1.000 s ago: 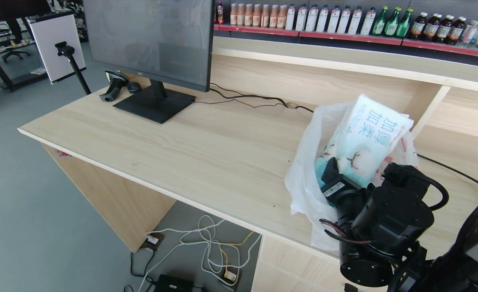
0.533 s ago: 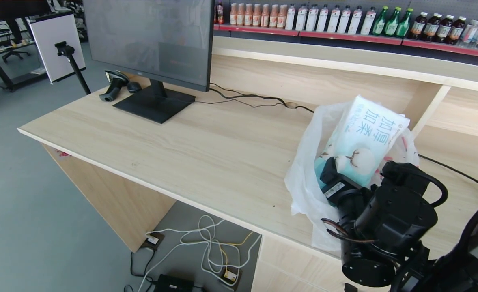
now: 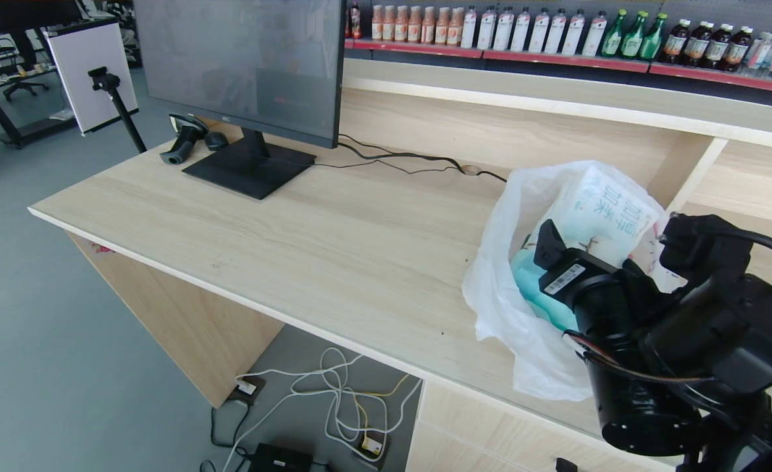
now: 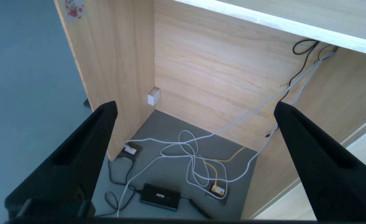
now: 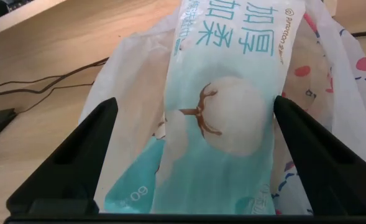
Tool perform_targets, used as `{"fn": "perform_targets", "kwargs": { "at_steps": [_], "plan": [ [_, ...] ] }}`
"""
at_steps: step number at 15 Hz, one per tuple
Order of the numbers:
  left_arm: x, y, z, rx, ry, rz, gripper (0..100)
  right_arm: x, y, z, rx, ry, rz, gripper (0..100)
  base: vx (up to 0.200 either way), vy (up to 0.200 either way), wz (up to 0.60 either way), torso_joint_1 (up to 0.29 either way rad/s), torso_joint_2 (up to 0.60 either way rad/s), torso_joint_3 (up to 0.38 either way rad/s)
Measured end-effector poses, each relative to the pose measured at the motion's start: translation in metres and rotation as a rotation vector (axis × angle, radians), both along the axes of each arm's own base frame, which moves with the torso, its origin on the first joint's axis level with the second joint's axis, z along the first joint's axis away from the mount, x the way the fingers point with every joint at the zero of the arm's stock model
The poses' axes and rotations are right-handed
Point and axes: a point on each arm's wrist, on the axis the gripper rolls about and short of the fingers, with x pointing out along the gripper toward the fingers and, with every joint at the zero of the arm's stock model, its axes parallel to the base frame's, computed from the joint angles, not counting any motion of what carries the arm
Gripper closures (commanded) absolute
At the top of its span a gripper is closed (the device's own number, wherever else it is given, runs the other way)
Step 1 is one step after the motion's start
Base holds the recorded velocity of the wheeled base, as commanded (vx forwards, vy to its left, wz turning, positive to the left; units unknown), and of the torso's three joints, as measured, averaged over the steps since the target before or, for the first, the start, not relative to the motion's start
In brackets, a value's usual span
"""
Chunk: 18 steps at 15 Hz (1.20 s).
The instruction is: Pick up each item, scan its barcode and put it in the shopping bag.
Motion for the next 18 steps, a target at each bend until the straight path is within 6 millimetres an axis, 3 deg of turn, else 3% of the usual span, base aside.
{"fn": "perform_targets", "kwargs": {
  "at_steps": [9,13,16,18],
  "plan": [
    [0.000,0.000,0.000,0.000,0.000,0.000,0,-0.017,0.002,0.038,-0.019,-0.083,0.060,0,0.000,0.000,0.00,0.000,0.00,0.000],
    [0.000,0.000,0.000,-0.003,0.000,0.000,0,-0.032,-0.001,0.051,-0.150,-0.147,0.198,0,0.000,0.000,0.00,0.000,0.00,0.000],
    [0.000,0.000,0.000,-0.003,0.000,0.000,0,-0.043,-0.007,0.049,-0.170,-0.145,0.230,0,0.000,0.000,0.00,0.000,0.00,0.000],
    [0.000,0.000,0.000,-0.003,-0.001,0.000,0,-0.064,-0.011,0.042,-0.218,-0.127,0.286,0,0.000,0.000,0.00,0.000,0.00,0.000]
  ]
}}
